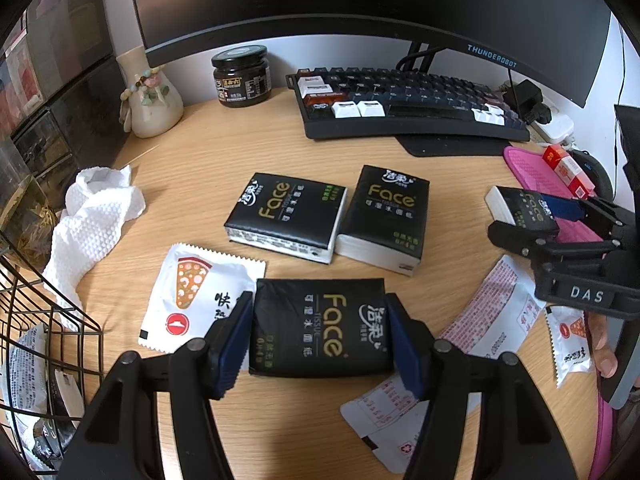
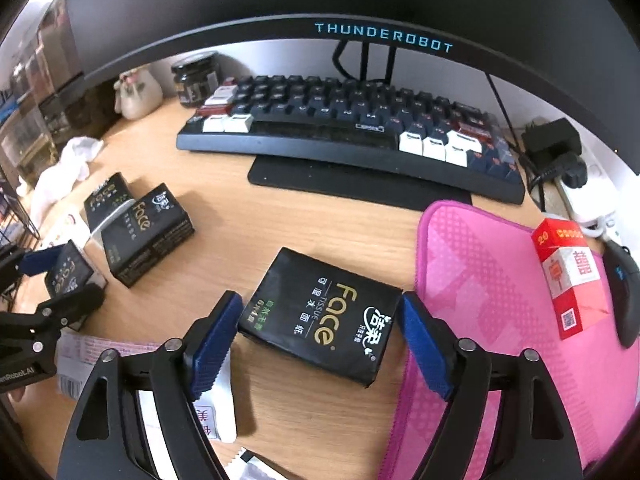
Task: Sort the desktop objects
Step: 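Grasp a black Face tissue pack with the right gripper while the left gripper holds its pack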
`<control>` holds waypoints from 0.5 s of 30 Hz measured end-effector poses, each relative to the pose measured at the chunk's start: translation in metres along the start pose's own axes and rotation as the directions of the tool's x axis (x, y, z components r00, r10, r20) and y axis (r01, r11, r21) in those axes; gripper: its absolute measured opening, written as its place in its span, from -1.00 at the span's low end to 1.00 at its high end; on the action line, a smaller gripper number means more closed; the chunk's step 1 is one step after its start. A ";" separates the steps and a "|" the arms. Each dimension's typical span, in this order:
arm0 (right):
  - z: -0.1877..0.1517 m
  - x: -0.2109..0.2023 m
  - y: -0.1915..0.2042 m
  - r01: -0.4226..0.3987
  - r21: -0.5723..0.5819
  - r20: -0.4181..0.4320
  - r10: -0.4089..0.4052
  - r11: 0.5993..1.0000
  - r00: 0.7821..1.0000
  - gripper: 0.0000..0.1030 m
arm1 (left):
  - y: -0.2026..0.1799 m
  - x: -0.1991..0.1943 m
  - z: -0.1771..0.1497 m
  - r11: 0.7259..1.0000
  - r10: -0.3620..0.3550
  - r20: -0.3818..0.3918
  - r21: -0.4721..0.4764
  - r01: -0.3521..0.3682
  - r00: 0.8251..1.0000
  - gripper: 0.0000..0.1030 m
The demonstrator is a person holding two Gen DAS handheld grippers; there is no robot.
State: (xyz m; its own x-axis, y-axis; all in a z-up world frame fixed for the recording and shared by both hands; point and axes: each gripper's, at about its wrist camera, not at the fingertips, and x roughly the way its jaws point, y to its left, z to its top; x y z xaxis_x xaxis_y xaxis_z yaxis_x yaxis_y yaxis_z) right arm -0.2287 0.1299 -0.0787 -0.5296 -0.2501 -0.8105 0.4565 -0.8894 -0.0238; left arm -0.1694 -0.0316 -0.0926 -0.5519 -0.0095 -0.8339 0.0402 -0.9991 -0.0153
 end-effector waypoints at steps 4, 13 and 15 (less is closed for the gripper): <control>-0.001 0.000 0.002 -0.006 -0.009 -0.008 0.006 1.000 1.000 0.68 | 0.000 0.000 0.001 1.000 -0.001 0.000 0.002 0.001 1.000 0.33; -0.014 -0.016 -0.006 -0.013 0.093 -0.016 0.015 0.996 1.000 0.68 | -0.004 -0.001 0.000 1.000 -0.008 -0.001 0.010 0.008 1.000 0.33; -0.013 -0.014 -0.004 0.006 0.092 -0.016 -0.005 0.996 1.000 0.68 | -0.005 -0.002 -0.001 1.000 -0.008 0.000 0.014 0.008 1.000 0.33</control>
State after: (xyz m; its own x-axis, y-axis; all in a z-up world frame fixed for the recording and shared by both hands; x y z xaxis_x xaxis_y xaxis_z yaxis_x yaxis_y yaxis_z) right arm -0.2137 0.1422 -0.0749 -0.5202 -0.2397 -0.8197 0.3857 -0.9223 0.0250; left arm -0.1679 -0.0268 -0.0918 -0.5518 -0.0019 -0.8340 0.0244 -0.9996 -0.0139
